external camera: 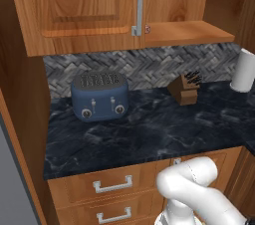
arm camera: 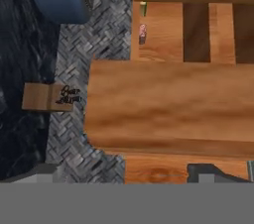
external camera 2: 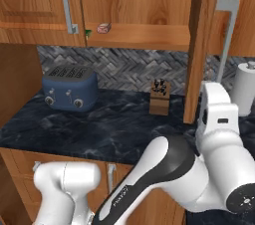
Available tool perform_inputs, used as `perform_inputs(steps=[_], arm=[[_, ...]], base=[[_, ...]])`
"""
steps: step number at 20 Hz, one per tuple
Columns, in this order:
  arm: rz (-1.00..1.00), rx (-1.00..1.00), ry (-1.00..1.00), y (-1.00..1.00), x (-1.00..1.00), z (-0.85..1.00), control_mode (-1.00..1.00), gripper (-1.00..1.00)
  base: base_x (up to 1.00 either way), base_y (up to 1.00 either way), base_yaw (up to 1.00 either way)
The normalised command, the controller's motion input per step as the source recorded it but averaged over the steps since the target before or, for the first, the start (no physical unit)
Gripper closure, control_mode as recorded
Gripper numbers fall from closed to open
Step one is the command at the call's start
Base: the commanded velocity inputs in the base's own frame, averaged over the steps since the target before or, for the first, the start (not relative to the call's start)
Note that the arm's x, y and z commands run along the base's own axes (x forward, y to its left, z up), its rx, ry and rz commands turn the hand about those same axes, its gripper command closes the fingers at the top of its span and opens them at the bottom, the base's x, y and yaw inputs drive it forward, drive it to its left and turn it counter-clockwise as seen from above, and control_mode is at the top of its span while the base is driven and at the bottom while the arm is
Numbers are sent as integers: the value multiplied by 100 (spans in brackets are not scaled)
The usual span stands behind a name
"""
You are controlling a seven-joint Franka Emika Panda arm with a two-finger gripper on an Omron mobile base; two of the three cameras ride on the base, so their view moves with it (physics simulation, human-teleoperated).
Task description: Pick up the sponge and bar soap from the sink, and place them back in the cabinet, and close the cabinet doors.
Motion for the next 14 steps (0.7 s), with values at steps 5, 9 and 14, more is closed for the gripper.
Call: perform_inputs(steps=[5, 9, 14], arm=[[13, -2, 0, 91, 19, 0, -100, -100], [12, -1, 0, 89, 21, 0, -100, -100], [10, 0, 0, 88, 32, 0, -100, -100]], base=[[0, 0, 0], [0, 0, 0], [0, 0, 0]])
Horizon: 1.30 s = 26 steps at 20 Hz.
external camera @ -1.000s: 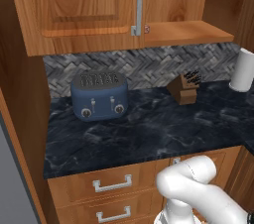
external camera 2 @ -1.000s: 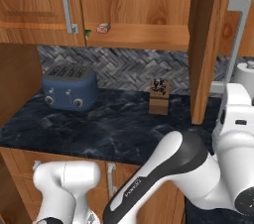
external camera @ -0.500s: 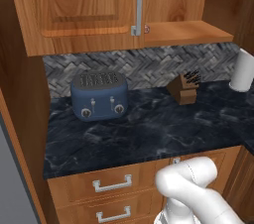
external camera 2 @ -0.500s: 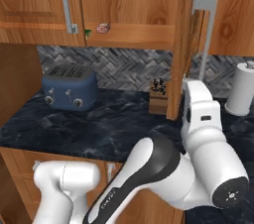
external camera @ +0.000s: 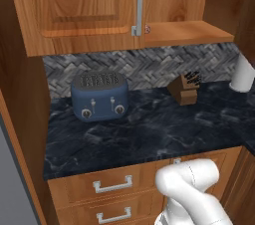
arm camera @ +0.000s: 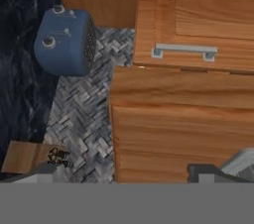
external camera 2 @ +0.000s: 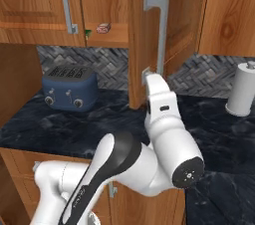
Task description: Pick up the sponge and bar soap from the sink, and place them back in the cabinet, and close the cabinet doors.
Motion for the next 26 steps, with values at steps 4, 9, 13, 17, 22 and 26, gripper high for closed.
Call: perform_inputs(steps=[4, 9, 13, 17, 22, 26], arm=[[6, 0, 0, 83, 41, 0, -100, -100], [1, 0, 0, 84, 50, 0, -100, -100], [0, 0, 0, 80, 54, 0, -100, -100], [0, 0, 0, 78, 61, 0, -100, -100], [0, 0, 0, 76, 68, 0, -100, -100], [0, 0, 0, 66, 79, 0, -100, -100]], base=[[0, 0, 0], [0, 0, 0], [0, 0, 0], [0, 0, 0], [0, 0, 0], [0, 0, 0]])
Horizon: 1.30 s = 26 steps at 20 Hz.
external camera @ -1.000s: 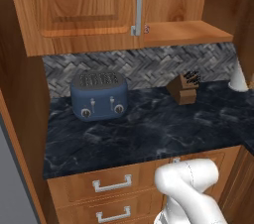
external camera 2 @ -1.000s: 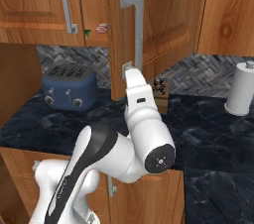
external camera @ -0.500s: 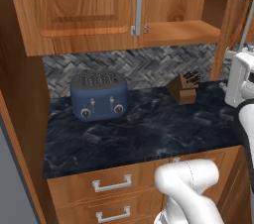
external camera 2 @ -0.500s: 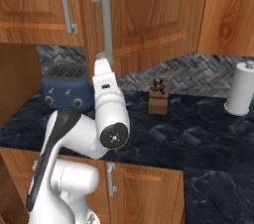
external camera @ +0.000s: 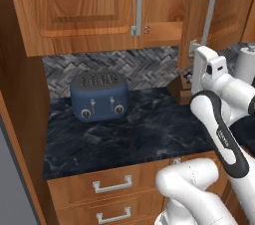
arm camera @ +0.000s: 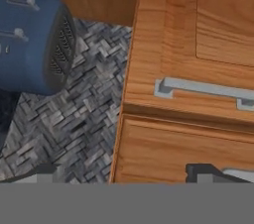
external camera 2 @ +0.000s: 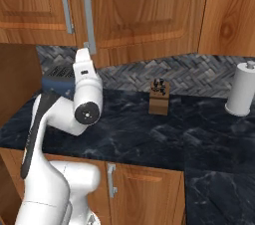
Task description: Pick up the sponge and bar soap from the sink, and place them back in the cabinet, and close the cabinet doors.
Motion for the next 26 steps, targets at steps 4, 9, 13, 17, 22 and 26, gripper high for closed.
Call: perform_inputs(steps=[4, 9, 13, 17, 22, 26], arm=[[0, 0, 0, 54, 80, 0, -100, -100], [-3, 0, 0, 31, 87, 0, -100, -100], [-10, 0, 0, 5, 83, 0, -100, -100], [-10, 0, 0, 1, 77, 0, -100, -100], [-8, 0, 0, 0, 52, 1, -100, -100], [-2, 0, 4, 0, 19, 1, -100, -100]], base=[[0, 0, 0], [0, 0, 0], [0, 0, 0], [0, 0, 0], [0, 0, 0], [0, 0, 0]])
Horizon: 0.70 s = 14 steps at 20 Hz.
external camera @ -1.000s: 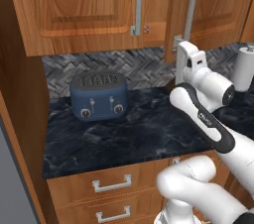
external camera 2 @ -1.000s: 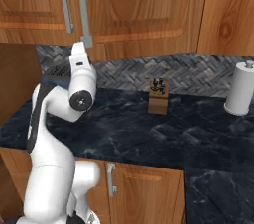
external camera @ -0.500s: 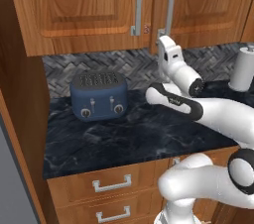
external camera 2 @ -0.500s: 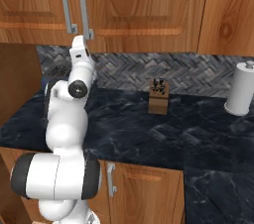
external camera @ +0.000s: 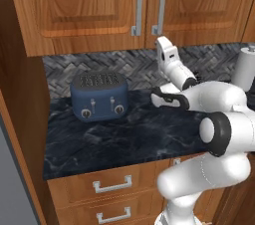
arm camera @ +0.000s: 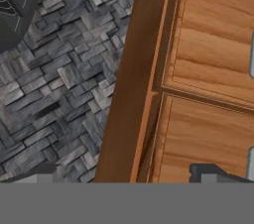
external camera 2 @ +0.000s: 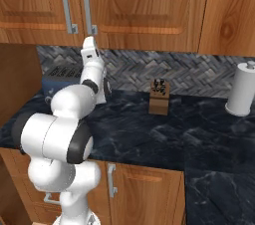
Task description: Pick up the sponge and bar soap from the sink, and place them back in the cabinet, and close the cabinet doors.
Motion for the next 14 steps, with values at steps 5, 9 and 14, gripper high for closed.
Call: perform_inputs(steps=[5, 9, 14], arm=[[0, 0, 4, 0, 8, 1, -100, -100], [0, 0, 6, 0, 8, 6, -100, -100], [0, 0, 6, 0, 0, 2, -100, -100]], base=[[0, 0, 0], [0, 0, 0], [0, 0, 0]])
